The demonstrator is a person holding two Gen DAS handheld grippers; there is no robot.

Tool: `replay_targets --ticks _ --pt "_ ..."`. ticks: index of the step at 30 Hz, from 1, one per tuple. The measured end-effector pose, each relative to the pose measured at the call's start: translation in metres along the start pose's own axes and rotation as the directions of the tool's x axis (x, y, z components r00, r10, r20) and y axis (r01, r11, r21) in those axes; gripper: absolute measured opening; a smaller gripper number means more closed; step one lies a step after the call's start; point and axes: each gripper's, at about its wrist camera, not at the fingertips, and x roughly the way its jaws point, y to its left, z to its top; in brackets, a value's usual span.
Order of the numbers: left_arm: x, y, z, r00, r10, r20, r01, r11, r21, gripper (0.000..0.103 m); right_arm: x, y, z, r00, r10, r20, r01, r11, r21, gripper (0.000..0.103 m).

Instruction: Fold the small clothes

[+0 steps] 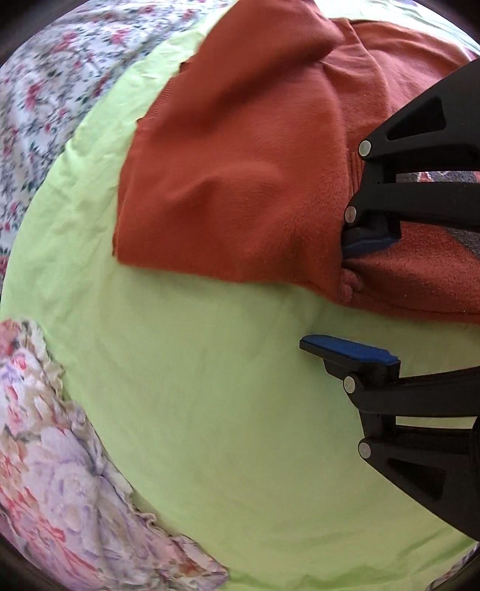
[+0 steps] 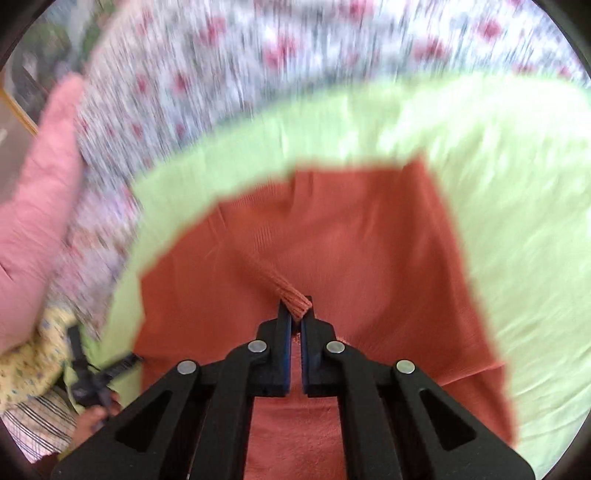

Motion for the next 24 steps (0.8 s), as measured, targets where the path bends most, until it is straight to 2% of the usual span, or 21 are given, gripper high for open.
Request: replay_targets --ticks 2,4,8,12,17,20,23,24 --pt "-0.002 0.002 -0.003 1.000 -0.015 0.000 0.015 1.000 -0.021 0.041 -0.026 -0.015 0.012 0.999 -0.016 0.038 0.016 1.000 0.001 0.004" --pt "-0.004 0.002 -0.007 1.000 -0.020 -0.001 0.020 0.999 -0.034 0.041 -0.028 -0.031 0.017 0.999 -0.045 0.014 0.045 0.999 0.017 0.004" --pt "-0.006 -0.004 -0.009 1.000 -0.021 -0.003 0.021 1.000 -0.023 0.041 -0.019 -0.067 0.011 0.996 -0.066 -0.063 0.074 0.989 0.127 0.004" --pt "-0.007 0.001 -0.011 0.999 -0.038 -0.014 0.037 0.998 -0.048 0.041 0.009 -0.080 0.000 0.980 -0.131 -0.148 0.151 0.980 0.129 0.004" --pt "-0.007 0.011 -0.012 0.997 -0.066 -0.041 0.062 0.993 -0.103 0.042 0.023 -0.069 0.002 0.974 -0.182 -0.138 0.188 0.981 0.035 0.004" --pt "-0.009 0.012 -0.013 0.992 -0.088 -0.088 0.082 0.994 -0.076 0.042 0.030 -0.072 0.001 0.967 -0.196 -0.164 0.203 0.979 0.030 0.005" --pt "-0.024 0.013 -0.013 0.974 -0.193 -0.120 0.188 0.981 -0.048 0.041 0.032 -0.078 0.002 0.967 -0.176 -0.185 0.190 0.980 0.061 0.009" --pt "-0.032 0.012 -0.011 0.967 -0.226 -0.116 0.223 0.974 -0.041 0.042 0.032 -0.079 0.002 0.968 -0.171 -0.183 0.187 0.980 0.074 0.015"
